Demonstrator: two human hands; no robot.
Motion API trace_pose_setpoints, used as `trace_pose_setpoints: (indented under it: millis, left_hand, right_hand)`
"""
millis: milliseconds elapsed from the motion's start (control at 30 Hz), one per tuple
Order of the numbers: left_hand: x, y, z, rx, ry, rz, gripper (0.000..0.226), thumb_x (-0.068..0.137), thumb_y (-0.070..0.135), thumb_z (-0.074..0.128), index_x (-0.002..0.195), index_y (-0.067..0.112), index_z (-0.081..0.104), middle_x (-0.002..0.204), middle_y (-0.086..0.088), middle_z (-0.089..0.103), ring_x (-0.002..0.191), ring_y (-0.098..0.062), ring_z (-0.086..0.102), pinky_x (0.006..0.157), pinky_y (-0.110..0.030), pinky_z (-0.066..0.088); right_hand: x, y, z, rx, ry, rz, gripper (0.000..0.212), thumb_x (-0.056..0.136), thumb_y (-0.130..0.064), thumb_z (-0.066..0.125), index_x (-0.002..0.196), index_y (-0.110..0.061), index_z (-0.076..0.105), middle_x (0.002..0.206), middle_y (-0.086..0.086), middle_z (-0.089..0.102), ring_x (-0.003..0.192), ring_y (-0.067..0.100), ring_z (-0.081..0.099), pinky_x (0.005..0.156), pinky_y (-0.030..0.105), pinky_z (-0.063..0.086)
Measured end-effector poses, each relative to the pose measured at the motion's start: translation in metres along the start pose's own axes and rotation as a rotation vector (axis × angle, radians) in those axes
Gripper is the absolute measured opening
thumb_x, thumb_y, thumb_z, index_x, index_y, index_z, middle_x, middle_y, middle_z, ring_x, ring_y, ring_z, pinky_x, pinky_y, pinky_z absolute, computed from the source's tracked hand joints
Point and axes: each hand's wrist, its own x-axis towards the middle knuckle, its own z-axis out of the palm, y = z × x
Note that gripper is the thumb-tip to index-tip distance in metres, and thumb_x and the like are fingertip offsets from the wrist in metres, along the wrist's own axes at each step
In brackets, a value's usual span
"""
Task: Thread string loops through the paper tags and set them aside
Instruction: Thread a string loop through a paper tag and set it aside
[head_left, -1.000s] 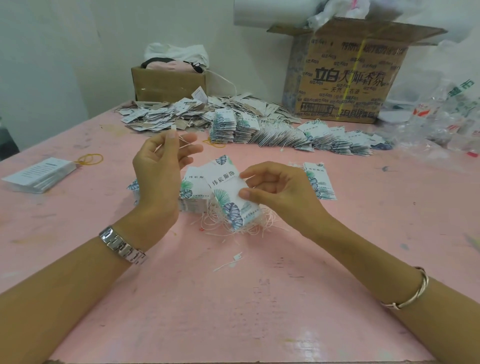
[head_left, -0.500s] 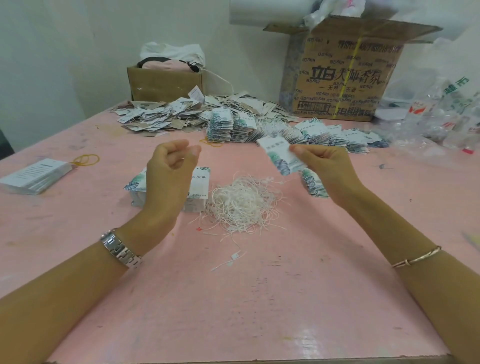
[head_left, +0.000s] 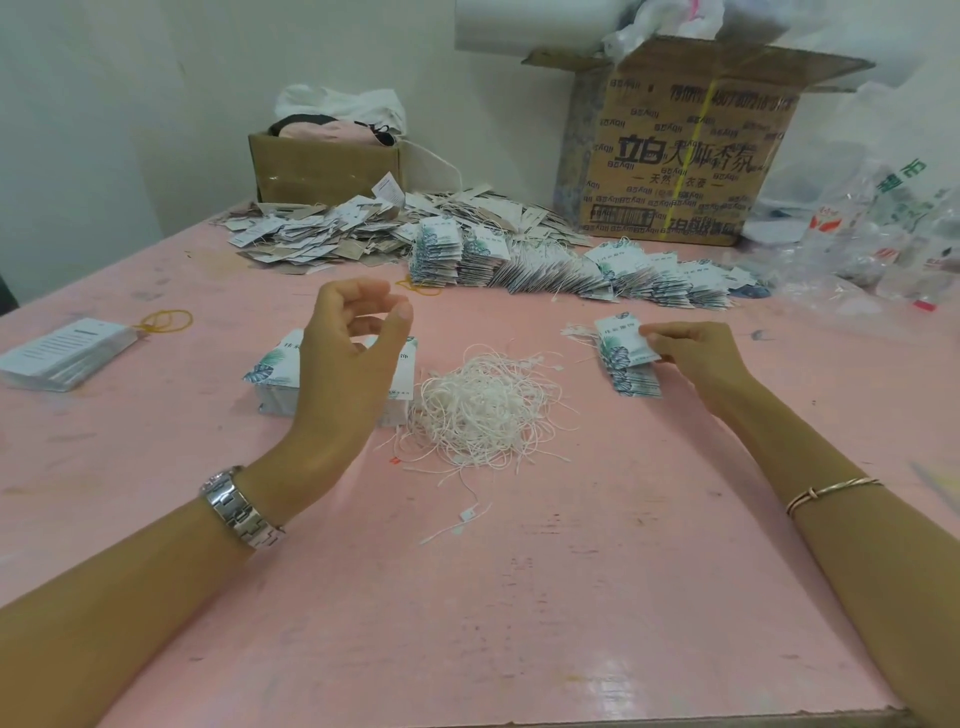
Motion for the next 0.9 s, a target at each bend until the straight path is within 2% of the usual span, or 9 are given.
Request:
trace_pose_setpoints:
  millis: [67,167,300,400,500,633,733,833,900]
  left_hand:
    - [0.000,-0.001,0.000,-0.005,-0.004,0.002,0.020,0.094,0.026,0.065,0.111,0.024,0.054,0.107,0.013,0.066,0.082,0.010,0.057,0.074,-0.009,0.045]
    - [-0.001,-0.001,0.001,-0.019,-0.008,0.006,0.020,0.094,0.024,0.065,0.110,0.022,0.054,0.103,0.016,0.065,0.078,0.013,0.055,0.071,-0.006,0.043]
    - [-0.001,-0.002,0.001,-0.023,-0.016,0.006,0.019,0.094,0.023,0.065,0.110,0.023,0.055,0.102,0.016,0.066,0.078,0.012,0.056,0.072,-0.011,0.045]
    - [-0.001,-0.002,0.002,-0.011,-0.015,0.010,0.019,0.094,0.022,0.065,0.110,0.022,0.055,0.101,0.016,0.065,0.076,0.013,0.055,0.070,-0.009,0.044]
    - [-0.001,-0.003,0.002,0.018,-0.025,0.009,0.018,0.094,0.024,0.065,0.109,0.024,0.056,0.101,0.016,0.065,0.078,0.013,0.056,0.070,-0.009,0.044]
    - [-0.002,-0.005,0.001,0.062,-0.069,0.031,0.011,0.094,0.026,0.064,0.103,0.029,0.059,0.101,0.016,0.065,0.080,0.009,0.056,0.068,-0.010,0.043]
    - [-0.003,-0.006,0.001,0.117,-0.133,0.077,0.007,0.094,0.026,0.065,0.099,0.029,0.062,0.094,0.015,0.065,0.075,0.007,0.054,0.064,-0.008,0.039]
    - [-0.006,-0.007,0.002,0.233,-0.210,0.118,0.005,0.093,0.027,0.064,0.096,0.031,0.066,0.090,0.017,0.065,0.077,-0.001,0.052,0.065,-0.012,0.037]
    - [-0.008,-0.007,0.002,0.333,-0.253,0.166,0.007,0.093,0.028,0.064,0.093,0.034,0.066,0.091,0.018,0.063,0.081,-0.005,0.051,0.069,-0.011,0.036]
  right_hand:
    - [0.000,0.001,0.000,-0.072,0.005,-0.007,0.024,0.091,0.003,0.062,0.114,0.004,0.068,0.113,0.017,0.067,0.094,0.024,0.063,0.089,0.033,0.053]
    - [-0.001,0.002,0.000,-0.252,0.026,-0.087,0.023,0.090,-0.001,0.065,0.113,0.000,0.070,0.110,0.015,0.069,0.091,0.021,0.061,0.082,0.031,0.052]
    - [-0.004,0.002,0.002,-0.455,0.031,-0.203,0.020,0.089,-0.007,0.067,0.107,-0.003,0.074,0.090,0.011,0.070,0.073,0.015,0.058,0.065,0.015,0.043]
    - [-0.005,0.002,0.003,-0.532,0.021,-0.255,0.017,0.088,-0.008,0.069,0.103,-0.002,0.075,0.089,0.013,0.072,0.075,0.015,0.060,0.074,0.020,0.044]
    - [-0.006,0.002,0.002,-0.565,0.005,-0.277,0.015,0.088,-0.008,0.069,0.100,-0.001,0.076,0.093,0.016,0.074,0.079,0.017,0.061,0.079,0.024,0.045]
    - [-0.008,-0.003,0.006,-0.636,0.039,-0.305,0.019,0.089,-0.006,0.065,0.105,-0.001,0.074,0.095,0.018,0.072,0.078,0.017,0.057,0.077,0.023,0.042]
    - [-0.020,-0.021,0.019,-0.644,0.044,-0.414,0.018,0.090,-0.005,0.064,0.104,-0.003,0.075,0.096,0.014,0.072,0.075,0.014,0.056,0.074,0.022,0.041]
    - [-0.050,-0.041,0.046,-0.546,-0.063,-0.538,0.012,0.090,-0.010,0.067,0.098,-0.008,0.076,0.088,0.003,0.066,0.068,0.007,0.053,0.064,0.007,0.037]
    - [-0.072,-0.051,0.065,-0.481,-0.172,-0.573,0.010,0.092,-0.017,0.067,0.098,-0.013,0.074,0.086,-0.004,0.063,0.070,0.001,0.050,0.062,0.004,0.038]
